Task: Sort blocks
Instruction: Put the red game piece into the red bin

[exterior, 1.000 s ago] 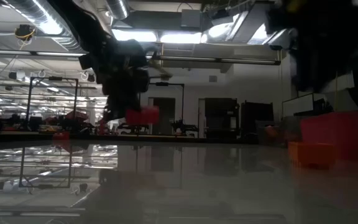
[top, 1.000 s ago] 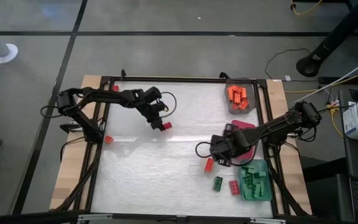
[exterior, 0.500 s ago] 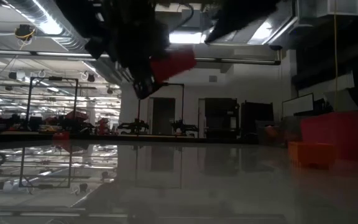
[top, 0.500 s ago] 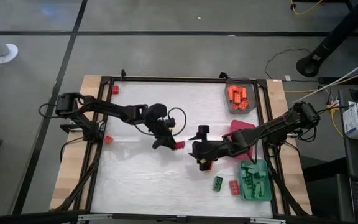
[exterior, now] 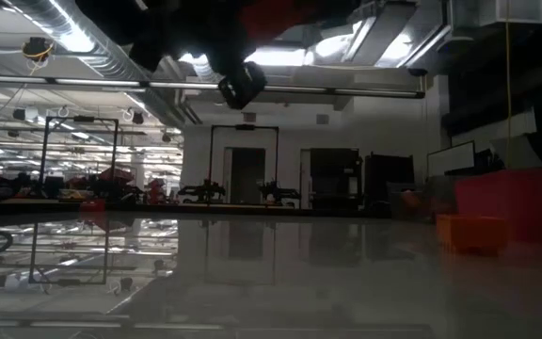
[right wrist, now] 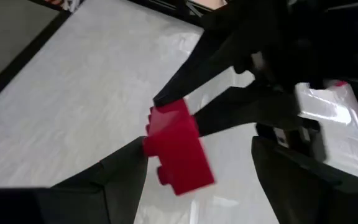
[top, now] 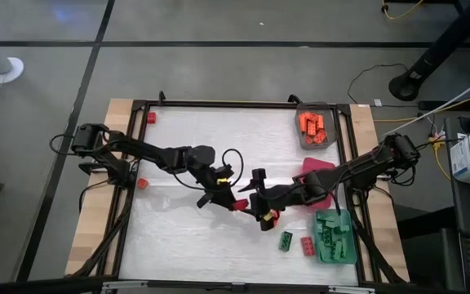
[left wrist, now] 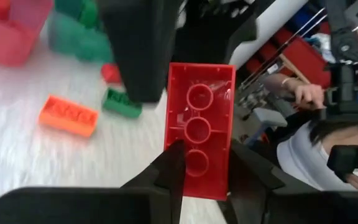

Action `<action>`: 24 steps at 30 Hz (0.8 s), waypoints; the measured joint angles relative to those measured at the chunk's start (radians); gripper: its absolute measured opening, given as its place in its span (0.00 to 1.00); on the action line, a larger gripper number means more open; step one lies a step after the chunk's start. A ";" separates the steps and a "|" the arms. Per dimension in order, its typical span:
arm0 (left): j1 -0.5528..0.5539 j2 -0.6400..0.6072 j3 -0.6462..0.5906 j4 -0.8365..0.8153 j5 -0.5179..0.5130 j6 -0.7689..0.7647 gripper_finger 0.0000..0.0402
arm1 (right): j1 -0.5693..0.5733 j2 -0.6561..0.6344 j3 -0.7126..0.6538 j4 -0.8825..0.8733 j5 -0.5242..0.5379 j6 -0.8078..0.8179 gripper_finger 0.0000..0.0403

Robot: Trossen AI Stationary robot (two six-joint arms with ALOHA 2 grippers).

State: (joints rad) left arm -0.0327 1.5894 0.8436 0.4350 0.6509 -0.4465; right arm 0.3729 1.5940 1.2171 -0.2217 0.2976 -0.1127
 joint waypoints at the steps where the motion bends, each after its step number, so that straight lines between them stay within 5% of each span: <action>1: -0.001 0.000 0.000 0.017 0.000 0.000 0.21 | 0.000 0.000 0.000 0.000 -0.002 0.000 0.70; 6: -0.009 0.000 0.000 0.030 0.000 -0.013 0.22 | 0.000 0.000 0.000 0.024 -0.005 0.000 0.62; 15: -0.010 0.000 0.000 0.026 0.003 -0.007 0.25 | 0.001 0.000 -0.002 0.032 -0.061 -0.003 0.26; 24: -0.042 0.000 0.000 0.019 -0.084 0.044 0.40 | 0.000 0.000 -0.002 0.024 -0.111 0.027 0.24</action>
State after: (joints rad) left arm -0.0749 1.5894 0.8440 0.4541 0.5670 -0.4023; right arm 0.3729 1.5940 1.2152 -0.1976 0.1864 -0.0856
